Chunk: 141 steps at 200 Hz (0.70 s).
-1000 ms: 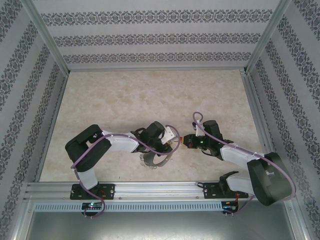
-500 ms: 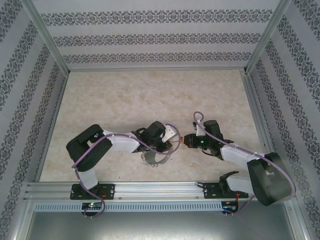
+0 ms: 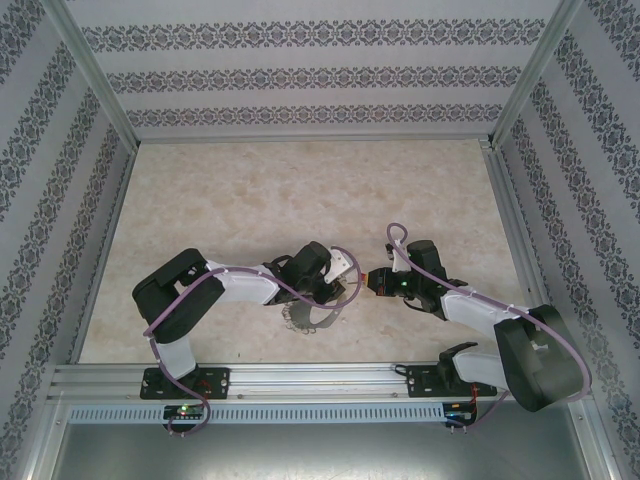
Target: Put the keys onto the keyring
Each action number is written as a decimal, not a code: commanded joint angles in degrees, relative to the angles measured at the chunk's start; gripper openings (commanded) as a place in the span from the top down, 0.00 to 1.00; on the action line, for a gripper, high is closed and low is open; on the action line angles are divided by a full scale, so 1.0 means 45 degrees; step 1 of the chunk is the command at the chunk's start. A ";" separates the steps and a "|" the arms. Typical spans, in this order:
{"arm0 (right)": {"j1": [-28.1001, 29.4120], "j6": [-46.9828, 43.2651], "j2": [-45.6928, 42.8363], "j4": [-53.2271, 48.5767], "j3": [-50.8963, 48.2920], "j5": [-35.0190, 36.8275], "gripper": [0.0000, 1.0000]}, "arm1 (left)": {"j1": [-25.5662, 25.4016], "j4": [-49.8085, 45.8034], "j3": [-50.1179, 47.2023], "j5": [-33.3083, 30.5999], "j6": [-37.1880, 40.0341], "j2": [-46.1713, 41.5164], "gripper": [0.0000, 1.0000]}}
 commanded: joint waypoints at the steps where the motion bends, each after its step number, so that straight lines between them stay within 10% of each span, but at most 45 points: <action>1: -0.0127 0.0087 -0.0041 0.0185 -0.0180 0.0000 1.00 | -0.0163 0.0265 0.0184 0.0087 0.0029 -0.0028 0.70; 141: -0.0143 0.0103 0.0057 0.0229 -0.0184 -0.0014 1.00 | -0.0302 0.0364 0.0283 0.0084 -0.0128 0.0298 0.66</action>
